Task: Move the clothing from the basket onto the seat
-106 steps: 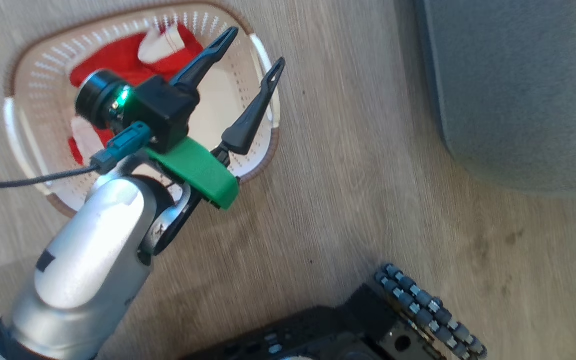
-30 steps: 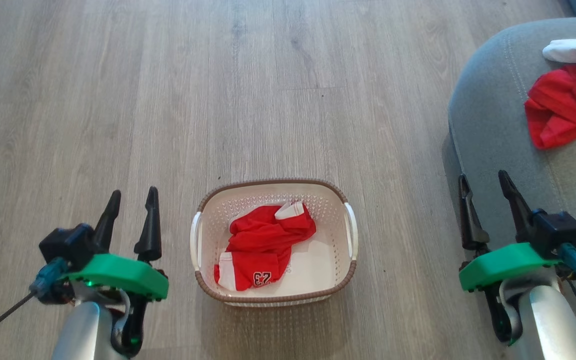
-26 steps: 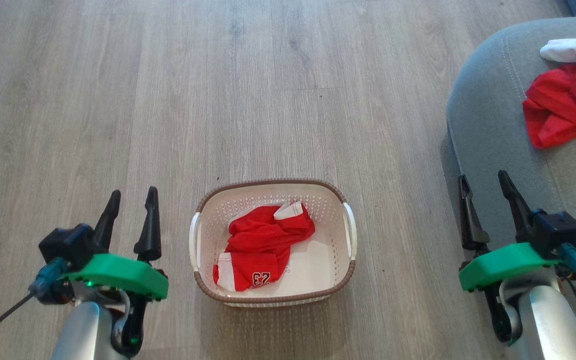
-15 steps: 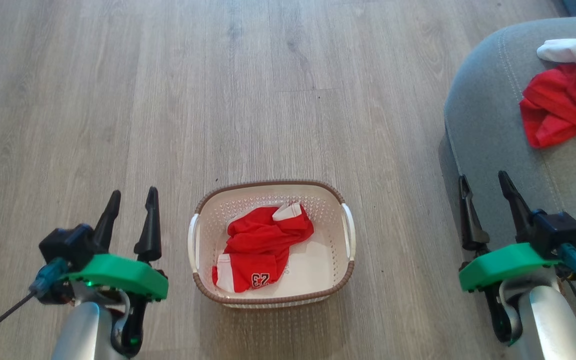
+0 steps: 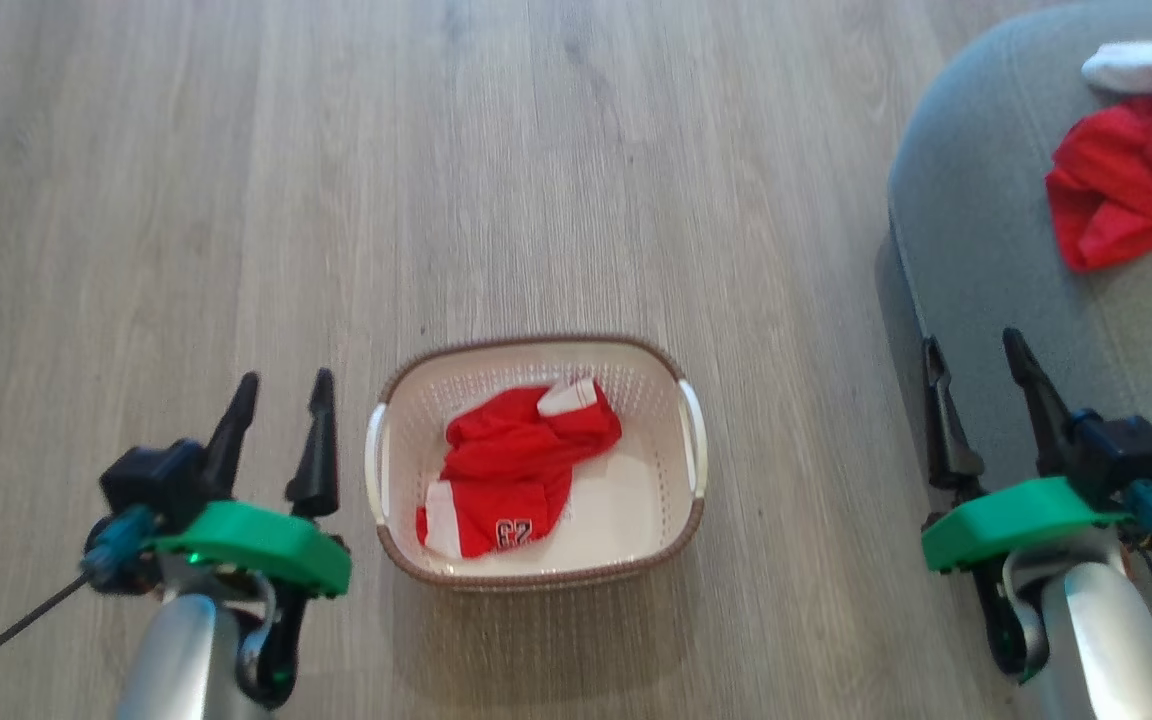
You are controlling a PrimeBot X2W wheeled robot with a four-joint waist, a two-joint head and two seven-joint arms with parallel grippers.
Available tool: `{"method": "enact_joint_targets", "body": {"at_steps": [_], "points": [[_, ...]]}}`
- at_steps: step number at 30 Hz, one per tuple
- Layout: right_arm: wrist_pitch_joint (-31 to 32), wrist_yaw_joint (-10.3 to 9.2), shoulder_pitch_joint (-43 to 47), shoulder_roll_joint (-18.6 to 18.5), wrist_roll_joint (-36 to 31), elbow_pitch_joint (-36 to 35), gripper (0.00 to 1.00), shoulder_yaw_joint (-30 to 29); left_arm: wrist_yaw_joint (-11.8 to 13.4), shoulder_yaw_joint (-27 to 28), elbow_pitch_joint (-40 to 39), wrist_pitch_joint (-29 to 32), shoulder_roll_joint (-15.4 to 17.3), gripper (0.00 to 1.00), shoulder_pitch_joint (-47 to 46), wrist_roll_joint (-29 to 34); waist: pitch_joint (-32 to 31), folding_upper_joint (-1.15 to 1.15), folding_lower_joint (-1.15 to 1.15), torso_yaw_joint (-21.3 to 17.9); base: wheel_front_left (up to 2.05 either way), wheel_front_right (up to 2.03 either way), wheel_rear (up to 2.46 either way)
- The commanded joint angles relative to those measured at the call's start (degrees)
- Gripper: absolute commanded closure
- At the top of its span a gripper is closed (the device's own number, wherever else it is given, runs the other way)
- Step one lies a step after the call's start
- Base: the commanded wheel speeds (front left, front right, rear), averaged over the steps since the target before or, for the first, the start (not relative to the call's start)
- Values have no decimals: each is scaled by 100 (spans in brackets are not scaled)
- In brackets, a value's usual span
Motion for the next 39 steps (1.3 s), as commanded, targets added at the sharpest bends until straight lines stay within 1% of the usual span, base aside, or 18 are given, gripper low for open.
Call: {"method": "enact_joint_targets", "body": {"at_steps": [1, 3, 5, 11, 14, 15, 20, 22, 26, 28, 31, 36, 39], "points": [[-38, -1, -298, 19, 9, -252, 0, 101, -5, 22, -138, -56, 48, 0, -350, 81, 316, 0, 0, -54, 0, 0, 0], [-38, -1, -431, 19, 14, -354, 0, 70, -6, -179, -18, -36, 72, 0, -532, 173, 636, 0, 0, -99, 0, 0, 0], [-38, -1, -639, 19, 32, -463, 0, 67, -6, -378, 74, 39, 125, 0, -816, 289, 1093, 0, 0, -172, 0, 0, 0], [-38, -1, -1591, 19, 43, -894, 0, 91, -8, -1160, 430, 357, 387, 0, -2074, 653, 2573, 0, 0, -410, 0, 0, 0], [-38, -1, -1918, 19, 84, -1041, 0, 33, -8, -1553, 813, 590, 482, 0, -2697, 835, 3144, 0, 0, -508, 0, 0, 0], [-38, -1, -1918, 19, 84, -1041, 0, 33, -8, -1553, 813, 590, 482, 0, -2697, 835, 3144, 0, 0, -508, 0, 0, 0], [-38, -1, -2333, 19, 249, -1200, 0, 40, -8, -2131, 1518, 1204, 614, 0, -3613, 1102, 3941, 0, 0, -721, 0, 0, 0], [-38, -1, -2427, 19, 304, -1226, 0, 82, -8, -2264, 1815, 1400, 667, 0, -3924, 1197, 4167, 0, 0, -799, 0, 0, 0], [-38, -1, -2521, 19, 434, -1278, 0, 199, -8, -2408, 2380, 1582, 761, 0, -4438, 1389, 4513, 0, 0, -978, 0, 0, 0], [-38, -1, -2532, 19, 481, -1301, 0, 220, 8, -2413, 2654, 1634, 778, 0, -4642, 1410, 4646, 0, 0, -1063, 0, 0, 0], [-38, -1, -2567, 19, 529, -1330, 0, 313, 45, -2413, 3029, 1711, 892, 0, -4944, 1462, 4863, 0, 0, -1239, 0, 0, 0], [-38, -1, -2538, 19, 663, -1448, 0, 366, 130, -2431, 3547, 1801, 1068, 0, -5306, 1535, 5087, 0, 0, -1414, 0, 0, 0], [-38, -1, -2503, 19, 694, -1456, 0, 402, 155, -2423, 3801, 1799, 1105, 0, -5462, 1515, 5158, 0, 0, -1462, 0, 0, 0]]}}
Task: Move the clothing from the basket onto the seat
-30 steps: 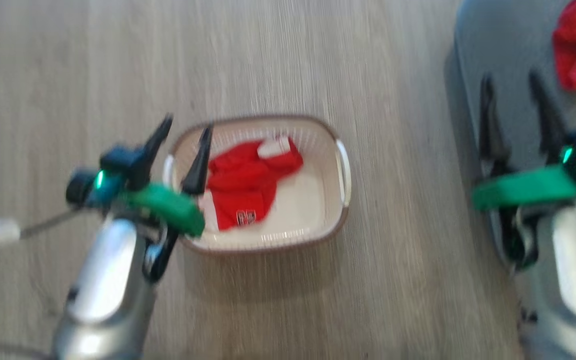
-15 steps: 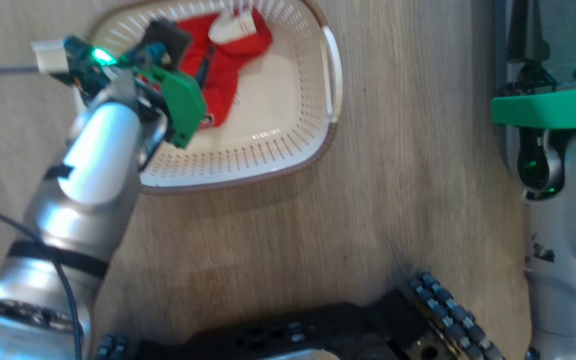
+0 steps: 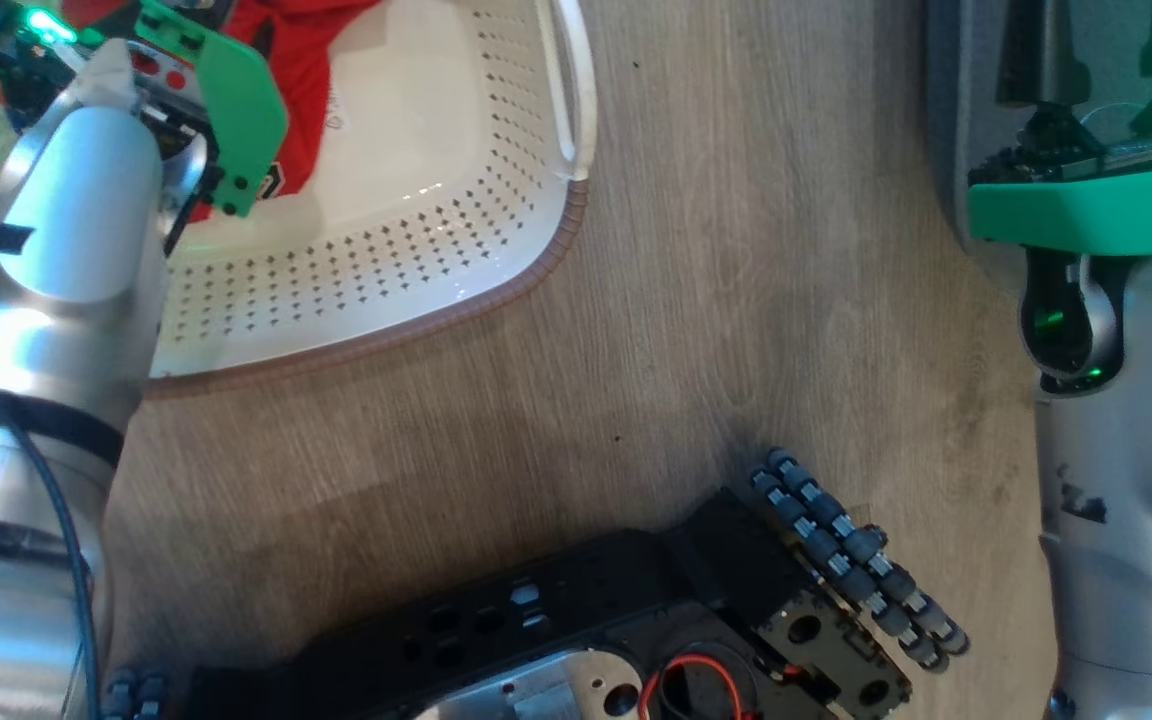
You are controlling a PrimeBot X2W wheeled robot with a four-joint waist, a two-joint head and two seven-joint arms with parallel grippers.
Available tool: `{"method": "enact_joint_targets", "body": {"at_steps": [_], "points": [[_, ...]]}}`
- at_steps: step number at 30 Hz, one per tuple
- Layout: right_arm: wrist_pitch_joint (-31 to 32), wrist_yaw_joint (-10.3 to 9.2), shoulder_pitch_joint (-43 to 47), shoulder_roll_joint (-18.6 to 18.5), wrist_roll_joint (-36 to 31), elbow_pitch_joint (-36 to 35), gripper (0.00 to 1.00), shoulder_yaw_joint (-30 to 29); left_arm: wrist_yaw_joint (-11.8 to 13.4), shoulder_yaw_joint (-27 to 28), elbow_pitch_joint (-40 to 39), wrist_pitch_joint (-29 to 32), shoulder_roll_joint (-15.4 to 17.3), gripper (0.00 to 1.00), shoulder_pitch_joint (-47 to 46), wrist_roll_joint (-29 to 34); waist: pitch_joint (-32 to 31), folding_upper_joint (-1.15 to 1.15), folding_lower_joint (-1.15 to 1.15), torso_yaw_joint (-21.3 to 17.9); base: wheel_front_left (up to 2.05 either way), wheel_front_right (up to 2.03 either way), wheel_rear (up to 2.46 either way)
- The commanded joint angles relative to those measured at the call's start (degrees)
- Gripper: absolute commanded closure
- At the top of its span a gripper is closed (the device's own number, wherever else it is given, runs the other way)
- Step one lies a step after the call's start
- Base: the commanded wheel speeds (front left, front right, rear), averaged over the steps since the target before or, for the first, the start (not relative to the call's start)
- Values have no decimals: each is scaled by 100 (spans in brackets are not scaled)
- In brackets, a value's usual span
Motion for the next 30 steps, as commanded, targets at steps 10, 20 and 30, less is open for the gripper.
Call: {"method": "enact_joint_targets", "body": {"at_steps": [10, 20, 30], "points": [[-37, -2, 338, 21, 149, -243, 0, 36, 39, -63, 502, -136, 82, 0, -189, -18, 84, 0, -1, -62, 0, 0, 0], [-37, -2, 584, 21, 272, -326, 0, -7, 54, -318, 1148, -375, 26, 41, -350, 71, 69, 0, -1, -118, 0, 0, 0], [-37, -2, 547, 22, 280, -237, 0, -114, -16, -150, 1213, -1039, -234, 100, -322, -340, -257, 0, -1, -50, 0, 0, 0]]}}
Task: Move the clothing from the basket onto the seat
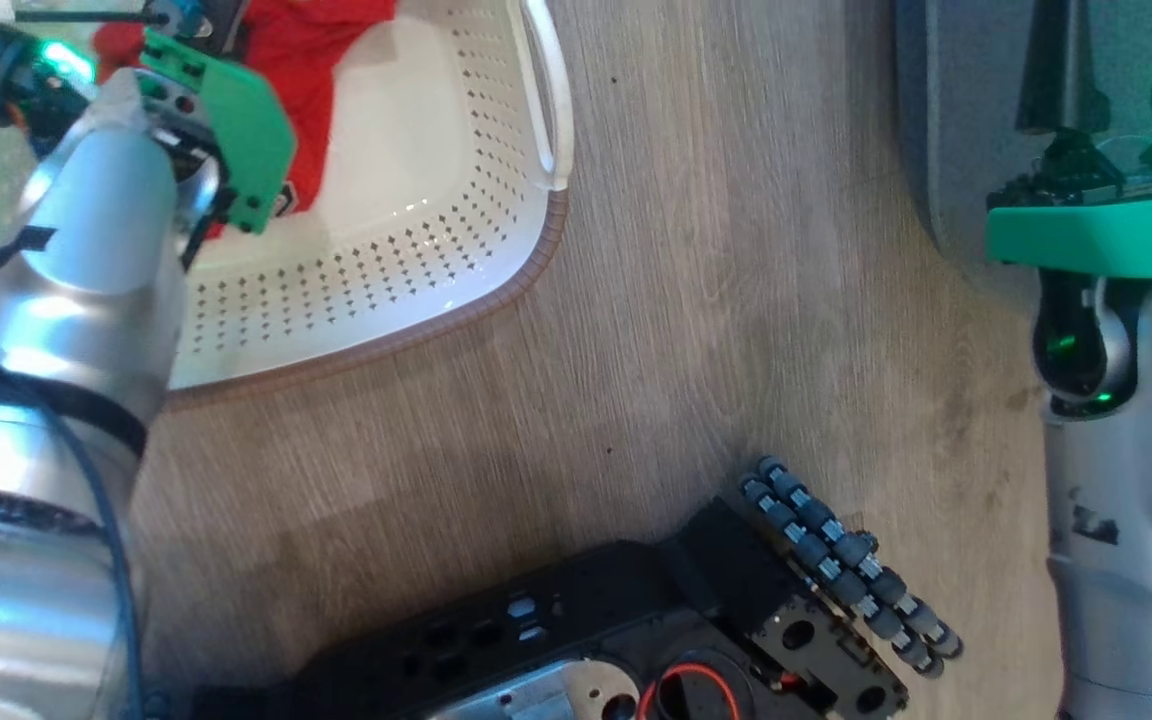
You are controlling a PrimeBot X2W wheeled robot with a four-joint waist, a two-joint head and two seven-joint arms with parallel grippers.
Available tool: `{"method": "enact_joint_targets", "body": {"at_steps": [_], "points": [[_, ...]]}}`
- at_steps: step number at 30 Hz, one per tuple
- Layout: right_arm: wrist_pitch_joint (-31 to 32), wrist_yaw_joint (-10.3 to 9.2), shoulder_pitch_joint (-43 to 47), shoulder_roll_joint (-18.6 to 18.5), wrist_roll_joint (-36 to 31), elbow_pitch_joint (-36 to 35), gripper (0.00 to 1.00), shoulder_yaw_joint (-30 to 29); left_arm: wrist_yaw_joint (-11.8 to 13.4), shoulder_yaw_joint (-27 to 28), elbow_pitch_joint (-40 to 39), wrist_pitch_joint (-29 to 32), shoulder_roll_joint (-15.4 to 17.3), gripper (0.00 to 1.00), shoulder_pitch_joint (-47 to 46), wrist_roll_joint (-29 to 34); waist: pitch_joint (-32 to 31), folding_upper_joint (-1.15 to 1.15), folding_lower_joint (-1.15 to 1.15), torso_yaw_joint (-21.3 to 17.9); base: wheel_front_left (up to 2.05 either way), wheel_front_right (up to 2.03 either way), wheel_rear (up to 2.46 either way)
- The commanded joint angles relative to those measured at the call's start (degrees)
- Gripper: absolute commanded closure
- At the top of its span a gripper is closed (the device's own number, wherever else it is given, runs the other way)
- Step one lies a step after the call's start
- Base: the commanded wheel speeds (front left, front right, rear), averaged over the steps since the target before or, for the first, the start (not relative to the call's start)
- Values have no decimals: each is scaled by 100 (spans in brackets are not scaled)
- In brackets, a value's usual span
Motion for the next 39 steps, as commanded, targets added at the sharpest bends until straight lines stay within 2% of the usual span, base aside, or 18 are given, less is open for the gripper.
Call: {"method": "enact_joint_targets", "body": {"at_steps": [1, 6, 12, 20, 31, 39], "points": [[-37, -1, 289, 20, -36, -112, 0, -4, -12, 136, -123, -175, -8, 100, 84, -105, -239, 0, 0, 166, 0, 0, 0], [-37, -1, 458, 20, -282, 34, 0, -152, -52, 280, -237, -647, -224, 100, 430, -430, -967, 0, 0, 582, 0, 0, 0], [-37, -1, 776, 20, -487, 197, 0, -303, -81, 577, -704, -849, -301, 100, 1037, -904, -1932, 0, 0, 1052, 0, 0, 0], [-37, -1, 1322, 0, -765, 423, 0, -461, 38, 1197, -2320, -866, -146, 100, 2379, -1354, -3135, 0, 0, 1509, 0, 0, 0], [-37, -1, 1923, -259, -891, 736, 0, -395, 369, 1681, -4126, -867, 4, 100, 4043, -1558, -4388, 0, 0, 1802, 0, 0, 0], [-37, -1, 2320, -329, -896, 869, 0, -365, 618, 1886, -4662, -792, 156, 100, 4758, -1688, -4975, 0, 0, 1894, 0, 0, 0]]}}
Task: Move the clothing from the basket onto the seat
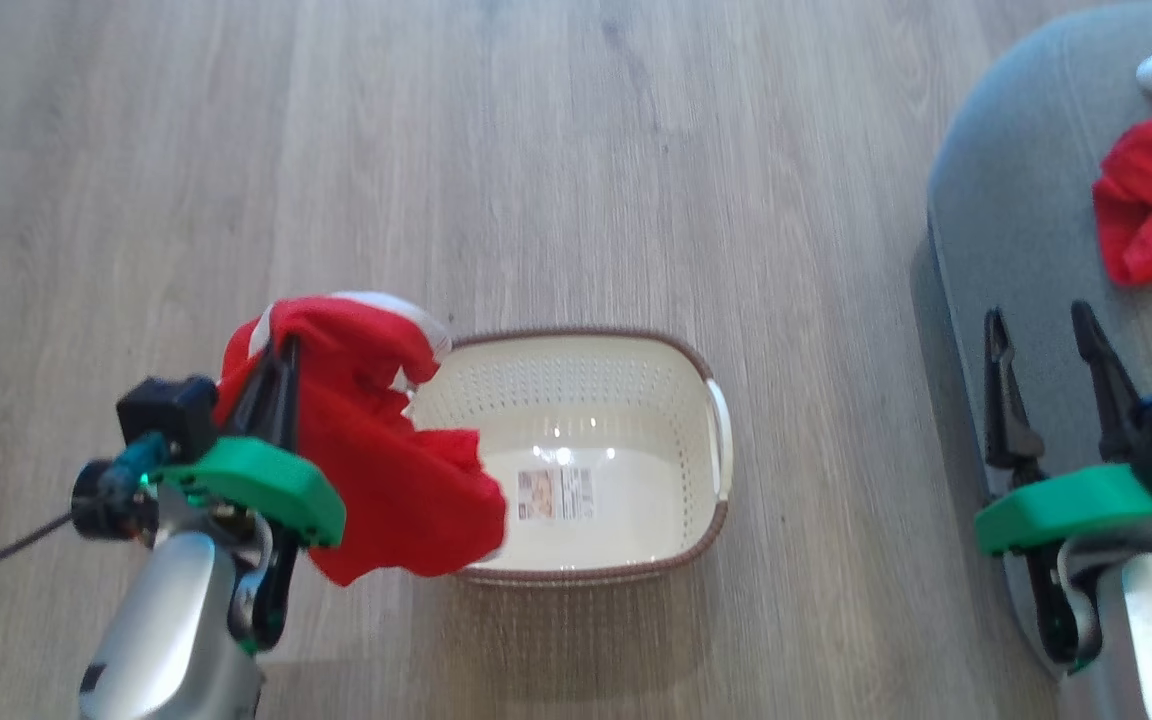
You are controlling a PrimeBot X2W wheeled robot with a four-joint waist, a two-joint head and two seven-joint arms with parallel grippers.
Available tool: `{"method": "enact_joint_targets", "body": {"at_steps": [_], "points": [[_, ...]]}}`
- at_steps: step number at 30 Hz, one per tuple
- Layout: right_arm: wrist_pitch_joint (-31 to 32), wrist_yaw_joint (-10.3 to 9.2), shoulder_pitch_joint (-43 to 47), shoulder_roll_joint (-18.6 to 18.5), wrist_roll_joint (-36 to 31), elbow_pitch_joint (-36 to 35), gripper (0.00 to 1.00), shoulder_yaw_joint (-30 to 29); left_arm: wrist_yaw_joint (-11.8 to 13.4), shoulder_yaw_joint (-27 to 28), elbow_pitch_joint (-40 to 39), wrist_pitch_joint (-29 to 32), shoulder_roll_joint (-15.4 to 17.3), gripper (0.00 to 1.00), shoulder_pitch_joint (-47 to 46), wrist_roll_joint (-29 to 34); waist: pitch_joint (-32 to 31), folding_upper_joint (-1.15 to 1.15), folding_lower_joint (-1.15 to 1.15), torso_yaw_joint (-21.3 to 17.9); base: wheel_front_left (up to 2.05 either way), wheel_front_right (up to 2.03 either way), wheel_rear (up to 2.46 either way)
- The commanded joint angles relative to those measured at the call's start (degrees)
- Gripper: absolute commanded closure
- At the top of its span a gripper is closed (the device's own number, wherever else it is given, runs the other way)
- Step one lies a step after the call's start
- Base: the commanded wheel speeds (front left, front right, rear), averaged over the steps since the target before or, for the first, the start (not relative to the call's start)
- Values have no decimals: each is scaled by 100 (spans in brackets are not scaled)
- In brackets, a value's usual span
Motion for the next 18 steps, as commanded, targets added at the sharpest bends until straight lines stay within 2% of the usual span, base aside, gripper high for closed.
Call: {"method": "enact_joint_targets", "body": {"at_steps": [1, 7, 18], "points": [[-38, -1, 31, -92, -23, -148, 0, 138, 52, 228, -297, 24, 189, 100, -16, -36, -304, -1, 1, 116, 0, 0, 0], [-38, -1, 332, -72, -25, -93, 0, 149, 203, 263, -733, 208, 270, 100, 408, -83, -586, -1, 1, 112, 0, 0, 0], [-38, -1, 364, -48, 2, 8, 0, 298, 380, 316, -1301, 432, 374, 100, 728, -160, -700, -1, 1, 43, 0, 0, 0]]}}
